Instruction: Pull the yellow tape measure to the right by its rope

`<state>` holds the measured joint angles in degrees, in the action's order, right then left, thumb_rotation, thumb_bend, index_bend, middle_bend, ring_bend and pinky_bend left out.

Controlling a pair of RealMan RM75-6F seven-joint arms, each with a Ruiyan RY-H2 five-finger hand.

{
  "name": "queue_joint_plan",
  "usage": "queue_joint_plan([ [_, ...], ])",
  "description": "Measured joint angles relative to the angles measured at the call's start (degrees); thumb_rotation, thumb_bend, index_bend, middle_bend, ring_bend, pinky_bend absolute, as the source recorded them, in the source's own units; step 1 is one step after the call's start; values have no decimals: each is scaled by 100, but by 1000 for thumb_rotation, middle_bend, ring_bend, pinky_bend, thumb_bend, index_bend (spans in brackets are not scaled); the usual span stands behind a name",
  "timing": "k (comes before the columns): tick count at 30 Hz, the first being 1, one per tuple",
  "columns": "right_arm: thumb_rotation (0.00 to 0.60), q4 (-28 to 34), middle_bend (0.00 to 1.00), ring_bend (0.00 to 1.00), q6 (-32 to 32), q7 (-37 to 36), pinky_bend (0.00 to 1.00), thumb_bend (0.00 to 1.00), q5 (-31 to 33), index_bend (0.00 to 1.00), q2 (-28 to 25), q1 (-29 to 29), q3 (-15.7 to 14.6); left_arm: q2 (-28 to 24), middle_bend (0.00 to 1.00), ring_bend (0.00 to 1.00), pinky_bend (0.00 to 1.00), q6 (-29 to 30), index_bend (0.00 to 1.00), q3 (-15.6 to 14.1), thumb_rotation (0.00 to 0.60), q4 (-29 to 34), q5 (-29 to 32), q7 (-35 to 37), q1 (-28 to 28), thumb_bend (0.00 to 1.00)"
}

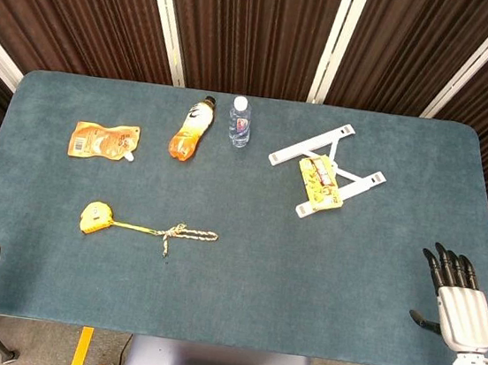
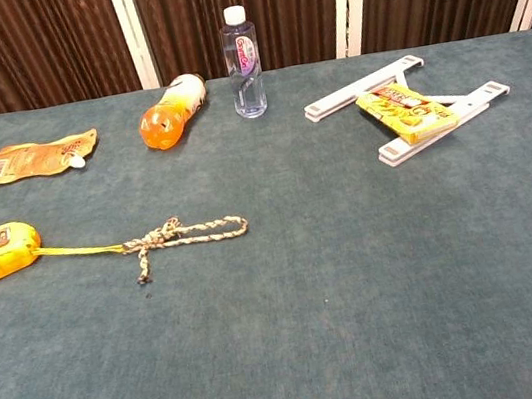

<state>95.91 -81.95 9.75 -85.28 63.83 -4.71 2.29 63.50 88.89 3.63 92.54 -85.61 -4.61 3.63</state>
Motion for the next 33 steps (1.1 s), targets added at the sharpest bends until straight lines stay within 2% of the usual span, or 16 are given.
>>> queue_joint_plan([
  [11,600,50,0,0,-64,-41,0,57,-60,124,-38,43,-51,-3,0,0,14,-2,33,-16,600,69,-62,-19,7,508],
  [20,600,-69,0,0,33,-368,0,57,-237,152,-49,-40,-80,-27,0,0,17,27,34,-59,600,132,-60,-63,-49,510],
  [26,600,-76,0,0,815,-544,0,57,-243,157,-49,-497,-47,-39,0,0,18,103,33,-54,600,156,-76,-24,-81,510],
  [33,600,334,0,1,2135,-618,0,57,-181,234,31,-1511,193,-127,0,0,20,221,33,-42,600,176,-34,5,-170,509],
])
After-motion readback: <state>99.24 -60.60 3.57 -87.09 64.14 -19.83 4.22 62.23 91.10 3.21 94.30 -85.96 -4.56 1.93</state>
